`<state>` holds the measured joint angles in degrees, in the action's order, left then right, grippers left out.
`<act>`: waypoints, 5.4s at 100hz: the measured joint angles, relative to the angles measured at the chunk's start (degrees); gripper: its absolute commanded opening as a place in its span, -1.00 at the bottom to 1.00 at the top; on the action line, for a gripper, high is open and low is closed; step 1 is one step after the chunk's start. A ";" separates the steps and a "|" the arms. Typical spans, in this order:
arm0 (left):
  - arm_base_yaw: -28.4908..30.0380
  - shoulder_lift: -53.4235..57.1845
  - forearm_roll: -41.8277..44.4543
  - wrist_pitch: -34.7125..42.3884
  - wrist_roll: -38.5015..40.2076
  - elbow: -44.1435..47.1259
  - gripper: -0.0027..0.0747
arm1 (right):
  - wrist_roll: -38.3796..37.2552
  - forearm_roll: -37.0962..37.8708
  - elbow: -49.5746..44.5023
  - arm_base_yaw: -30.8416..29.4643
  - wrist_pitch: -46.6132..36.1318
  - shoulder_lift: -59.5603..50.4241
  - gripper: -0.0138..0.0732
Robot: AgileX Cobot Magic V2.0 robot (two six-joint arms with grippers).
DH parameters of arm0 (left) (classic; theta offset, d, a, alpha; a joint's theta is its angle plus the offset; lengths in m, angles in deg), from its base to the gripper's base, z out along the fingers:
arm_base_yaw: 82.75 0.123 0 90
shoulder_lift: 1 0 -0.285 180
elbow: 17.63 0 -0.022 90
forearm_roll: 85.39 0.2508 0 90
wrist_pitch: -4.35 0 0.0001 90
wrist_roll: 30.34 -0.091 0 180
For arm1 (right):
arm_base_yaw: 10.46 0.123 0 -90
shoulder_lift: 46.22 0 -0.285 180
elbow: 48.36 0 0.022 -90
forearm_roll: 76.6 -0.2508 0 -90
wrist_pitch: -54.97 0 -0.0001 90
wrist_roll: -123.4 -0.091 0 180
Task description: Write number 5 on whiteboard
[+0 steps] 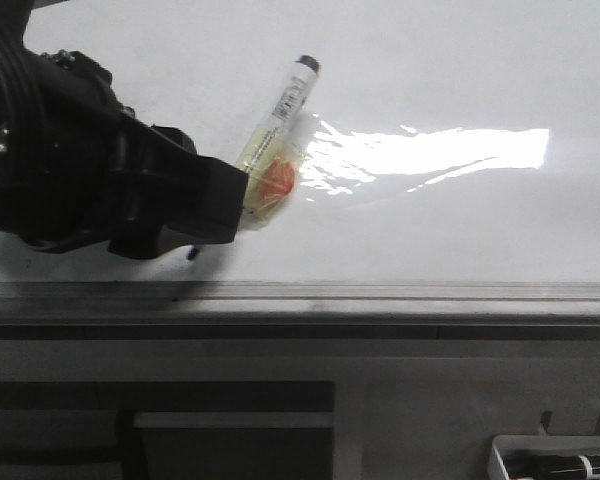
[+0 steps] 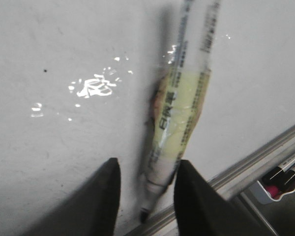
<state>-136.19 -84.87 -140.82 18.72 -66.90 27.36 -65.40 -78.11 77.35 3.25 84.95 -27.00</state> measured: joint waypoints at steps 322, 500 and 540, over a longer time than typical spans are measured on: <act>6.84 63.95 13.57 -17.67 -0.59 15.51 -0.99 | 36.29 -15.06 16.72 25.72 -13.12 37.97 -0.82; 8.16 67.55 9.92 -22.68 -0.27 17.74 -0.98 | 34.90 -14.99 23.15 20.53 -9.09 54.27 -0.81; 8.16 67.55 9.92 -22.68 -0.27 17.74 -0.98 | 31.30 -16.29 22.79 15.89 -2.28 51.27 -0.81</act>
<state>-128.03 -17.31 -130.89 -3.96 -67.17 45.10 -34.11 -94.40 100.14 19.14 82.67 24.27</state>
